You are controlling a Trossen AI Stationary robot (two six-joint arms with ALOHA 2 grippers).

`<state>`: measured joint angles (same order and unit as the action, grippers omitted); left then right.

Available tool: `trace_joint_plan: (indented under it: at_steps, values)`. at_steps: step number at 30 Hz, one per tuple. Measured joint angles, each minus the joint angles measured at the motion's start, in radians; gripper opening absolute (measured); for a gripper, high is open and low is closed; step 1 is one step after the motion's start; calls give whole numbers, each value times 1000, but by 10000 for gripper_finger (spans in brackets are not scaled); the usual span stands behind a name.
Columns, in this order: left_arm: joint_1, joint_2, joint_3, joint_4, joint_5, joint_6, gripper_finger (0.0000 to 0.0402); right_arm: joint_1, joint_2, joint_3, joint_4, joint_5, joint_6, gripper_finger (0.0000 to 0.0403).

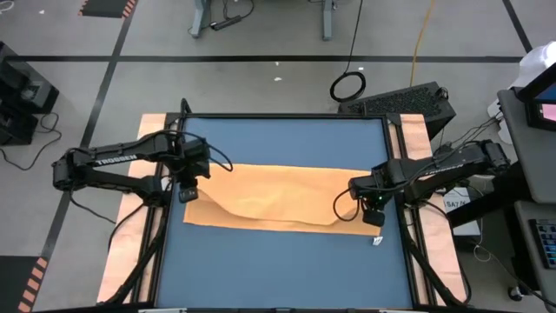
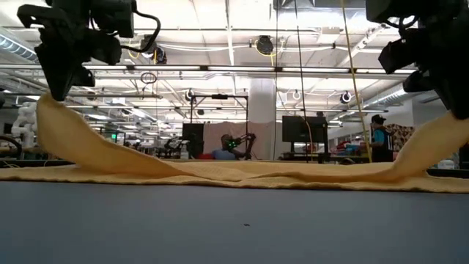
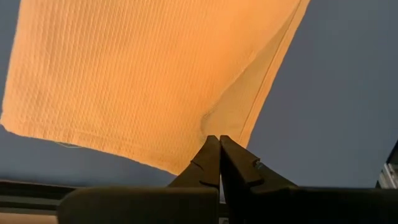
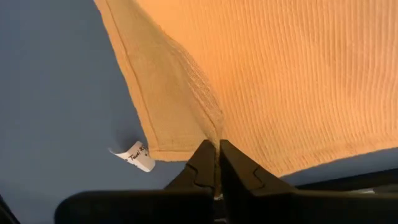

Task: Roll towel into tight, uniform cylinder
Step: Fold the orange microfiber cloth

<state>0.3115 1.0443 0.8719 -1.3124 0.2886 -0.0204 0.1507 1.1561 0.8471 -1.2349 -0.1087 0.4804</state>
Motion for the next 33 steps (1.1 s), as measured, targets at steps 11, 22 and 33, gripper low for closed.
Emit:
trace_joint_plan:
  at_steps: [11, 22, 33]
  values:
    - [0, 0, 9, -87, 93, -45, 2, 22, 0, -21, -2, -117, 6, 0]
    - [0, -64, 77, -149, 152, -53, 2, 69, 0, -21, 14, -155, 16, 0]
    - [0, -131, 77, -171, 249, -76, 2, 125, 0, -21, 12, -126, 65, 0]
